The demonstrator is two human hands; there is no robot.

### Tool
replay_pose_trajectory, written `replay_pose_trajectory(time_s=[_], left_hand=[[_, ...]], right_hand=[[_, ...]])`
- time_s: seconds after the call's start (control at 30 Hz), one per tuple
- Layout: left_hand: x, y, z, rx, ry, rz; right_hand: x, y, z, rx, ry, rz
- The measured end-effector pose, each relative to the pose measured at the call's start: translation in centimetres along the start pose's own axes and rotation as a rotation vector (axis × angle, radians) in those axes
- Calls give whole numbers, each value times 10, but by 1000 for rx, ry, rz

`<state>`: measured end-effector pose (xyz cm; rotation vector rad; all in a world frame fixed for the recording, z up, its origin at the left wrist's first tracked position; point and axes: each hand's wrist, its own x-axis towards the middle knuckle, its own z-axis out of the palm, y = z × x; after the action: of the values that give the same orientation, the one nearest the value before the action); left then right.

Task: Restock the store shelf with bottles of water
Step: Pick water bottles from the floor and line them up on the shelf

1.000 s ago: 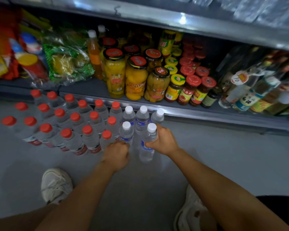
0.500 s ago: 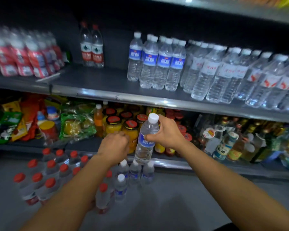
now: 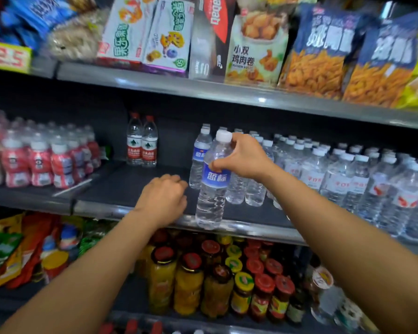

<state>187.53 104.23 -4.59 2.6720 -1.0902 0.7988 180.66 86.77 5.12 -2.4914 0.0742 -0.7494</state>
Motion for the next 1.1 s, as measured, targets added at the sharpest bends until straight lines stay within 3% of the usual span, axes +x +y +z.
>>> replay_pose_trajectory(time_s=[0.17,0.43,0.8,1.1], left_hand=[[24,-22,18,5,-35,-7],[39,-52,71,-12,-81,-20],[45,-63,106,-52,-79,26],[38,-52,108,-111,-41,39]], right_hand=[[63,5,26,8,35,-25],[129,34,75,-187,6,32],[164,50,86,-345,-72,153],[161,47,85,-481,-103,124]])
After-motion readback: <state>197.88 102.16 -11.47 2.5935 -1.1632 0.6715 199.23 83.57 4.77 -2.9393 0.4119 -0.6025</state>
